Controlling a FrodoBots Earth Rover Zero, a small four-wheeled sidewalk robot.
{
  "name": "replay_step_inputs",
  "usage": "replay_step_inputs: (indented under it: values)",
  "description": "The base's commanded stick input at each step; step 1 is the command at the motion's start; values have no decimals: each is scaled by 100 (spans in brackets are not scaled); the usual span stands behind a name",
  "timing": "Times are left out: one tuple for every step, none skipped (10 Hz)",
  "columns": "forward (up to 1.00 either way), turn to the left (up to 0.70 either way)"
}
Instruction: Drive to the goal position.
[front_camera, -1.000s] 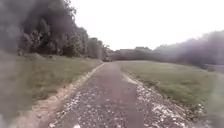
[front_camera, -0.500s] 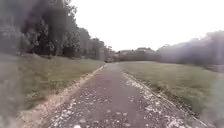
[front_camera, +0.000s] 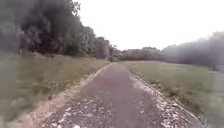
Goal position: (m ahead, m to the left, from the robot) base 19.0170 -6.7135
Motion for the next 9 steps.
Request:
replay_step_inputs:
  values:
    - [70,0]
    - [70,-11]
    - [70,-14]
    - [70,-14]
    - [70,-12]
    - [70,-3]
    - [70,0]
    - [70,0]
    - [70,0]
